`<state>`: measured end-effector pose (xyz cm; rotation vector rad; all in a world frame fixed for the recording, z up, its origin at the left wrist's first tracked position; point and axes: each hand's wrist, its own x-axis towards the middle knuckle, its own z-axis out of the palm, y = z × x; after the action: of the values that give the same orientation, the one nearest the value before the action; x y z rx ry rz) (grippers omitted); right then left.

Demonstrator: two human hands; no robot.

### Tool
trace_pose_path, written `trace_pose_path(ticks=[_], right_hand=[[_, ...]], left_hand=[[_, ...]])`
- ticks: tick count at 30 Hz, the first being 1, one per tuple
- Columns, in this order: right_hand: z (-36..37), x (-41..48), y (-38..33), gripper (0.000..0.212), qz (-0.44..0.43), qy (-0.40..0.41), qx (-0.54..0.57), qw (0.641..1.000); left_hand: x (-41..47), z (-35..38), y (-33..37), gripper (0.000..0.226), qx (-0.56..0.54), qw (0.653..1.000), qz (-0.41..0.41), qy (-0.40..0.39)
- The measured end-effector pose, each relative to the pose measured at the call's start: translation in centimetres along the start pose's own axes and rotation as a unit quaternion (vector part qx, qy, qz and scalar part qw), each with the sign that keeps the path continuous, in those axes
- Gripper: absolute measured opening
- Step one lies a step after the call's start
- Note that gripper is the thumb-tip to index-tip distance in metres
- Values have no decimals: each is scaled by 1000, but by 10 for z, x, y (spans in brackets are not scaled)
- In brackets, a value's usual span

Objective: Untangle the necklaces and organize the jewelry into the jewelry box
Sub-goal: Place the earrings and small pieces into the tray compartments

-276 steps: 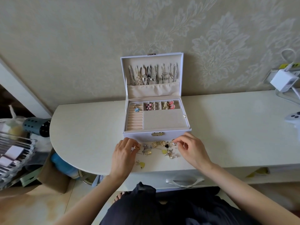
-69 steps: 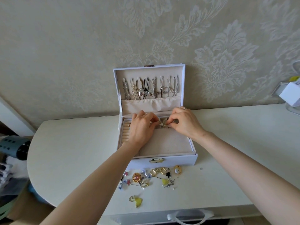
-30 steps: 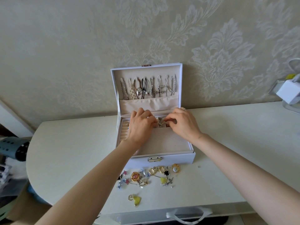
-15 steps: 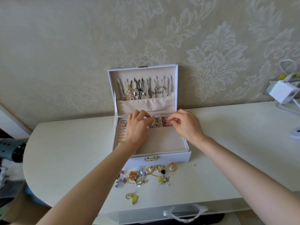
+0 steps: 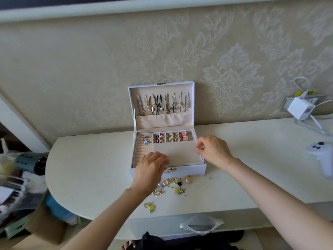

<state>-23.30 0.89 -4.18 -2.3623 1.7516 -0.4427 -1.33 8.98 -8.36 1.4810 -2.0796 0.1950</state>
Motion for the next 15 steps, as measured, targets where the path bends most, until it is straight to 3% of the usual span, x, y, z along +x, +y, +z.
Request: trace_pose_path(ticks=[2, 6, 9, 11, 13, 15], right_hand=[[3, 0, -3, 13, 13, 10, -14, 1000], [5, 1, -8, 18, 40, 17, -25, 999], [2, -2, -5, 16, 102, 37, 94, 990], [-5, -3, -5, 10, 151, 49, 287, 945], [-15, -6, -12, 9, 176, 44, 462, 868], [-22, -10, -19, 9, 176, 32, 534, 826]], left_hand=[[-10, -4, 8, 15, 7, 1000, 21, -15], [-22, -12, 16, 49, 68, 995, 57, -55], [-26, -18, 19, 56, 130, 981, 128, -66], [-29, -19, 21, 48, 187, 961, 186, -84], [-31, -18, 25, 51, 248, 938, 217, -112], [-32, -17, 30, 65, 305, 920, 208, -133]])
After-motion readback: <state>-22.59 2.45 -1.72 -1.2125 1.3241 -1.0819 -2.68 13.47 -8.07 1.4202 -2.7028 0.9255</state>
